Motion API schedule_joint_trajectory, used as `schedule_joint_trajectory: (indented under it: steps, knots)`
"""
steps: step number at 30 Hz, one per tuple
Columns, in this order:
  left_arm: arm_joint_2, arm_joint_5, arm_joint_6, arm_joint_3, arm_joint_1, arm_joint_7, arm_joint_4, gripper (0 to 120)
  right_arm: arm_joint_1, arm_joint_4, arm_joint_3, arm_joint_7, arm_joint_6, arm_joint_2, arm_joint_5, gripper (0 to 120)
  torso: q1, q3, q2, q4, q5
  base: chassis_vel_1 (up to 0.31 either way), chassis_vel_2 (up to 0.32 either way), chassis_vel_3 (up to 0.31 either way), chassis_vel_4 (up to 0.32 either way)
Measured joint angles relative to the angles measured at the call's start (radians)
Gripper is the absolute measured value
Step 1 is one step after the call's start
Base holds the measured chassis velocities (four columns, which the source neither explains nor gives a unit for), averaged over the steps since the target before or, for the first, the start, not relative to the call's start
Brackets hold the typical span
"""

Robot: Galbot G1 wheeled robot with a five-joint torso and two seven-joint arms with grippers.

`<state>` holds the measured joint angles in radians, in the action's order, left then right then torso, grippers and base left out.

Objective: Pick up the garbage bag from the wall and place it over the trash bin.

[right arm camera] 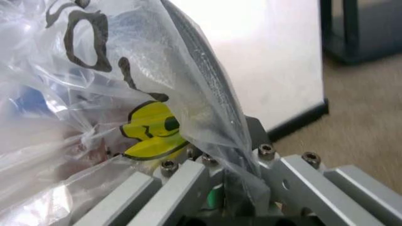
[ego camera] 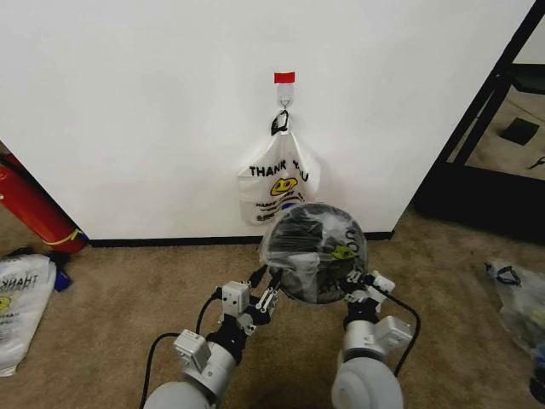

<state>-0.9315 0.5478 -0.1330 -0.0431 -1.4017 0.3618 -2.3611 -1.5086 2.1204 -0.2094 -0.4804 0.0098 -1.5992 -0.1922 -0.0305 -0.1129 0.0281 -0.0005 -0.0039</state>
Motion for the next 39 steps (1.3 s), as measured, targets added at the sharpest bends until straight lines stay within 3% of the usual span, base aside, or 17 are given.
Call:
schedule_joint_trajectory:
  steps: [6,12,15,17,19,21,22,23,24,25,26,33,39]
  knots:
    - [0.032,0.094,-0.074,-0.044,0.095,0.024,-0.026,0,-0.008,-0.04,0.026,0.032,0.073,-0.005,0.173,0,0.0,0.0,0.0,-0.0005,0.0,0.0,0.0,0.0,0.0]
    - [0.028,0.325,-0.172,-0.075,0.238,0.106,-0.047,0,-0.021,-0.039,0.025,0.059,0.121,-0.003,0.288,0,0.0,0.0,0.0,-0.0001,-0.0028,0.0,0.0,0.0,0.0]
    - [0.018,0.362,-0.188,-0.085,0.268,0.124,-0.045,0,-0.027,-0.039,0.024,0.071,0.128,0.005,0.3,0,0.0,0.0,0.0,-0.0002,-0.0027,0.0,0.0,0.0,0.0]
    - [0.003,0.377,-0.193,-0.094,0.292,0.137,-0.034,0,-0.036,-0.035,0.019,0.087,0.132,0.017,0.303,0,0.0,0.0,0.0,-0.0004,-0.0001,0.0,0.0,0.0,0.0]
    - [-0.012,0.393,-0.193,-0.096,0.301,0.145,-0.033,0,-0.048,-0.02,0.018,0.1,0.122,0.035,0.254,0,0.0,0.0,0.0,-0.0011,0.0048,0.0,0.0,0.0,0.0]
    - [-0.015,0.395,-0.193,-0.096,0.3,0.145,-0.034,0,-0.051,0.0,0.013,0.101,0.104,0.047,0.195,0,0.0,0.0,0.0,-0.0009,0.0042,0.0,0.0,0.0,0.0]
    - [-0.017,0.395,-0.192,-0.096,0.296,0.144,-0.038,0,-0.049,0.034,0.002,0.091,0.075,0.063,0.101,0,0.0,0.0,0.0,-0.0006,0.0014,0.0,0.0,0.0,0.0]
    - [-0.017,0.395,-0.191,-0.096,0.295,0.144,-0.038,0,-0.049,0.039,-0.001,0.088,0.07,0.065,0.084,0,0.0,0.0,0.0,-0.0007,0.0013,0.0,0.0,0.0,0.0]
    - [-0.016,0.394,-0.188,-0.094,0.29,0.14,-0.045,0,-0.038,0.083,-0.023,0.064,0.023,0.088,-0.063,0,0.0,0.0,0.0,-0.0003,0.0015,0.0,0.0,0.0,0.0]
    - [-0.016,0.394,-0.188,-0.093,0.289,0.14,-0.045,0,-0.038,0.083,-0.023,0.064,0.023,0.088,-0.063,0,0.0,0.0,0.0,-0.0003,0.0015,0.0,0.0,0.0,0.0]
    - [-0.014,0.394,-0.186,-0.091,0.288,0.135,-0.053,0,-0.027,0.117,-0.046,0.047,-0.013,0.112,-0.17,0,0.0,0.0,0.0,-0.0003,0.0014,0.0,0.0,0.0,0.0]
    - [-0.01,0.407,-0.193,-0.102,0.348,0.126,-0.063,0,-0.023,0.155,-0.084,0.084,-0.036,0.205,-0.211,0,0.0,0.0,0.0,-0.0003,0.0003,0.0,0.0,0.0,0.0]
    - [-0.027,0.441,-0.232,-0.17,0.468,0.116,-0.016,0,-0.035,0.16,-0.117,0.141,-0.014,0.311,-0.14,0,0.0,0.0,0.0,-0.0004,0.0003,0.0,0.0,0.0,0.0]
